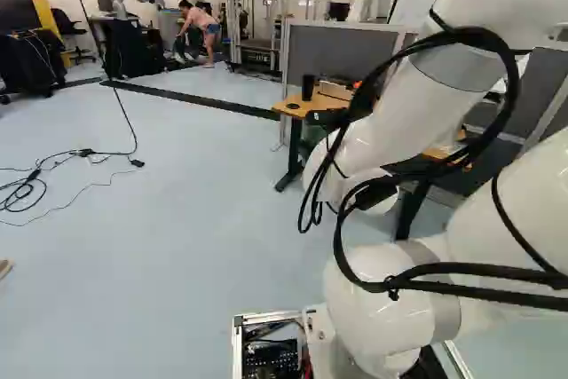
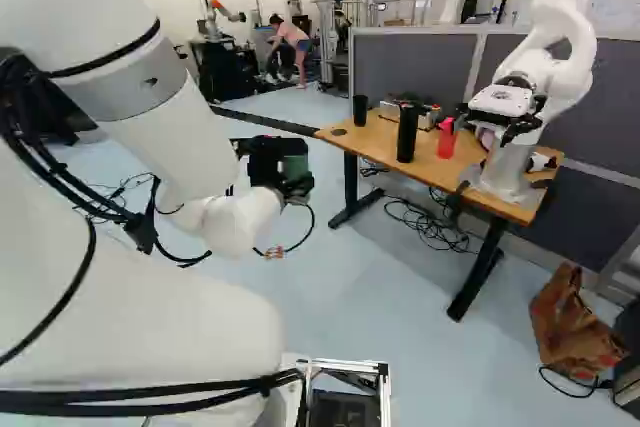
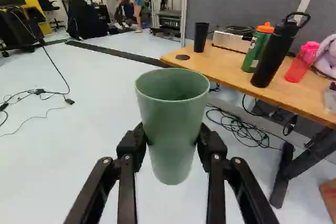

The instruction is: Place the green cup on the table

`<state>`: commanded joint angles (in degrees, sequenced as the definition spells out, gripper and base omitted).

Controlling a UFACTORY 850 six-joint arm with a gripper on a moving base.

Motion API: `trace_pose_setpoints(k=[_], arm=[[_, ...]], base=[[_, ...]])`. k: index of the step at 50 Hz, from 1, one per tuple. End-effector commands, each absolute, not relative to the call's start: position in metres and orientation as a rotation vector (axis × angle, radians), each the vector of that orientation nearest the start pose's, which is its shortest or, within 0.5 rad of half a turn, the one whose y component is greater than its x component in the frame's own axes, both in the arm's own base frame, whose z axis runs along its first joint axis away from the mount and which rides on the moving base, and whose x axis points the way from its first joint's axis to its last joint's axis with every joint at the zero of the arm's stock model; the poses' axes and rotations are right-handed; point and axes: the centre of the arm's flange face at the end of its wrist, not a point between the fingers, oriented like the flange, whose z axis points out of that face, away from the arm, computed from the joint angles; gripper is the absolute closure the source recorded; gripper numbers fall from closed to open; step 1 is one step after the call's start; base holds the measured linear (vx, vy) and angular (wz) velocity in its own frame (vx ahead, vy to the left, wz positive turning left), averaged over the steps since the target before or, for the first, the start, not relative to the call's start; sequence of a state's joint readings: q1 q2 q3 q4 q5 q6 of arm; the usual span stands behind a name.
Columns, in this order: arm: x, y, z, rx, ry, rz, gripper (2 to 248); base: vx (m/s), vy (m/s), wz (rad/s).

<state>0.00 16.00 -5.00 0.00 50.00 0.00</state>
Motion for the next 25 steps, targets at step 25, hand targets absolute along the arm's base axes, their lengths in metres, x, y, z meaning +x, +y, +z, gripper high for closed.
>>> trace_pose_setpoints(k=[25], arm=[[0.2703,0.0000,0.3656,-2.558,0.000,-1.824,131]], base=[[0.000,0.000,0.004]])
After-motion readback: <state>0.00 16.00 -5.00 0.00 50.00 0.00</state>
